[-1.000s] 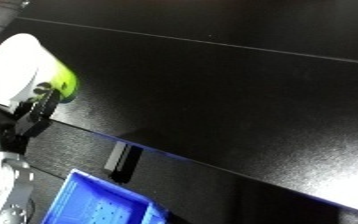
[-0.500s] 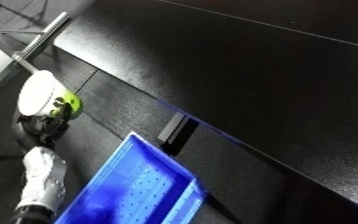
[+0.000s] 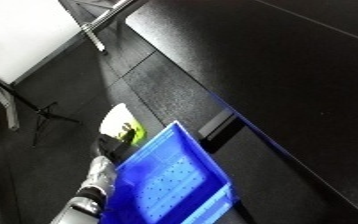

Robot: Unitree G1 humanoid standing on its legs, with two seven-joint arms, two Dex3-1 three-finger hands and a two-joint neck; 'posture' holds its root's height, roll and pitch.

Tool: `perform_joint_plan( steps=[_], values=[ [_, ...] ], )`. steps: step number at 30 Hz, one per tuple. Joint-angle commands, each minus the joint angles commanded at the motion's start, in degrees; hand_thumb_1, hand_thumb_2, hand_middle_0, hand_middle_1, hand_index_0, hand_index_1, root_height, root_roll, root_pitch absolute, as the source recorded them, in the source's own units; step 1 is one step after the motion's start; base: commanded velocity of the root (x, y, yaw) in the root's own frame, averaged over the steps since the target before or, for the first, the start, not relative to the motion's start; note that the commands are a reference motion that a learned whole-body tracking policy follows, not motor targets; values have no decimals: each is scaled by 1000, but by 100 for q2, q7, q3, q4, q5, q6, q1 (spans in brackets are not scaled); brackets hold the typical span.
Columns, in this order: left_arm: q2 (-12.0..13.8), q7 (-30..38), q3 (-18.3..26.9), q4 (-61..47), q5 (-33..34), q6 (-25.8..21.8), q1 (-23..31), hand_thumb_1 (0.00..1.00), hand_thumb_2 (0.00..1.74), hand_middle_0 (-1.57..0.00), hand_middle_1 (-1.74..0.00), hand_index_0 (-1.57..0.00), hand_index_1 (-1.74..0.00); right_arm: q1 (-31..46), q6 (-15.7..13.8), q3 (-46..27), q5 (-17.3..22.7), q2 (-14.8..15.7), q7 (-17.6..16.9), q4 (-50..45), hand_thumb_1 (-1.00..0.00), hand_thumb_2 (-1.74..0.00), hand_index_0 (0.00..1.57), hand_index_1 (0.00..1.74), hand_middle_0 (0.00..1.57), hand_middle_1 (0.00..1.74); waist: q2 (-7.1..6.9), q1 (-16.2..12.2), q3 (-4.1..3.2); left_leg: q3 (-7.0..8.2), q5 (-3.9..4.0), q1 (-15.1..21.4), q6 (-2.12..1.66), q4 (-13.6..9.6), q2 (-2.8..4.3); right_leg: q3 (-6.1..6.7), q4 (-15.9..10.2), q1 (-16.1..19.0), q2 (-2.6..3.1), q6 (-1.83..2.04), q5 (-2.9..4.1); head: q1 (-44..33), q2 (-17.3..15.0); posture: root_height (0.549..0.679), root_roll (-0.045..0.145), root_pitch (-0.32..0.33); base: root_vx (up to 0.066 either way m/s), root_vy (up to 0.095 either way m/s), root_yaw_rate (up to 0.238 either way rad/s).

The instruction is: Pick up the object and place it into the box

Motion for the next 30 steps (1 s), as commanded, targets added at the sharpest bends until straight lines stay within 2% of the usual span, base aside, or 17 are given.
perform_joint_plan(
  steps=[4, 5, 6, 7, 8, 13, 30],
  values=[
    [36, -236, -68, 407, 99, 208, -6, 450, 783, -706, -783, -706, -783, -8, -38, 21, -14, -7, 44, 18, 0, 0, 0, 0, 0, 0, -41, -29, 0, 5, 22, 15, -18, -58, 21, 1, -91, 40, 23, 5, 21, 27, -12, 631, 46, -75, -5, 0, -14],
    [60, -331, -98, 540, 136, 318, -9, 350, 609, -549, -609, -549, -609, -7, -44, 34, -7, -11, 50, 14, 0, 0, 0, 0, 0, 0, -53, -38, 4, 10, 28, 21, -23, -78, 31, -1, -123, 56, 30, 4, 28, 31, -30, 632, 45, -74, -8, 2, -16],
    [60, -331, -98, 540, 136, 318, -9, 350, 609, -549, -609, -549, -609, -7, -44, 34, -7, -11, 50, 14, 0, 0, 0, 0, 0, 0, -53, -38, 4, 10, 28, 21, -23, -78, 31, -1, -123, 56, 30, 4, 28, 31, -30, 632, 45, -74, -8, 2, -16],
    [72, -425, -117, 630, 178, 397, -6, 250, 435, -393, -435, -393, -435, -6, -43, 40, -9, -16, 57, 17, 0, 0, 0, 0, 0, 0, -60, -46, 6, 16, 32, 30, -25, -100, 35, -3, -152, 69, 36, 2, 35, 47, -48, 632, 46, -74, -4, 10, -16],
    [72, -469, -127, 659, 207, 421, -3, 200, 348, -314, -348, -314, -348, -6, -41, 42, -12, -20, 63, 20, 0, 0, 0, 0, 0, 0, -62, -49, 6, 18, 33, 36, -26, -112, 35, -3, -167, 75, 38, 0, 37, 60, -56, 633, 46, -73, -4, 11, -15],
    [62, -614, -200, 737, 357, 477, -5, 0, 0, 0, 0, 0, 0, -8, -34, 45, -36, -35, 99, 26, 0, 0, 0, 0, 0, 0, -61, -53, 8, 19, 45, 51, -38, -170, 27, -11, -238, 96, 42, 1, 56, 124, -41, 634, 46, -71, -8, 9, -9],
    [76, -637, -386, 767, 671, 562, -111, 0, 0, 0, 0, 0, 0, -91, -50, 137, 88, -26, 65, -46, 0, 0, 0, 0, 0, 0, -40, -30, -6, 26, 80, 40, -65, -271, 3, -39, -389, 89, 63, 14, 141, 557, -11, 637, 41, -58, -19, -4, 3]
  ],
)
